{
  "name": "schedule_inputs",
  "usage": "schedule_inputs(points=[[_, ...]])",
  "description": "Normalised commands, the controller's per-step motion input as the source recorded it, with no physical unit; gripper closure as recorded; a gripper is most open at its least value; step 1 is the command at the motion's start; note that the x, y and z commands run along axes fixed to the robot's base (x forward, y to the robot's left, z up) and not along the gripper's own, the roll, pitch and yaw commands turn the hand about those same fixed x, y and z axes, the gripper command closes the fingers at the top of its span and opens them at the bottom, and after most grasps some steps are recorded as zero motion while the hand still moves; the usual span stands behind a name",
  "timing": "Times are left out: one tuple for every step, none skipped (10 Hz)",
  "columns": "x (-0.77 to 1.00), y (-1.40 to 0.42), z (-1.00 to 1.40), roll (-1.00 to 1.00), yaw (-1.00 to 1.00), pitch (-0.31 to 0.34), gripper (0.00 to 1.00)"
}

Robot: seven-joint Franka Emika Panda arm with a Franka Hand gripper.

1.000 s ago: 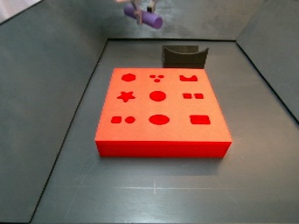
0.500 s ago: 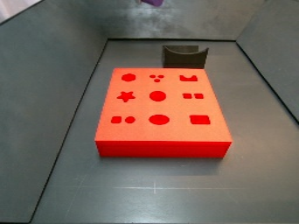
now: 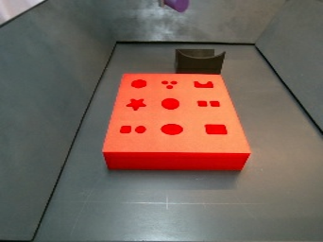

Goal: Pick up the round object. Move up. Place the round object on the fixture. Regrasp the round object. Move to above the board. Insert the round object.
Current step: Place the round object on the fixture.

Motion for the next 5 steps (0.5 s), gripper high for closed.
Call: schedule_inputs(points=[[0.55,-0.13,-0.02,0.11,-1.00,-0.129,1.00],[0.48,-0.10,-0.03,0.13,-1.00,-0.127,1.00],[0.31,-0.06,-0.03,0.18,-0.91,-0.102,1.00],[0.19,-0.03,-0.02,0.19,-0.68,-0.064,1.00],[0.05,-0.02,-0.02,0.20,-0.39,-0.036,1.00]])
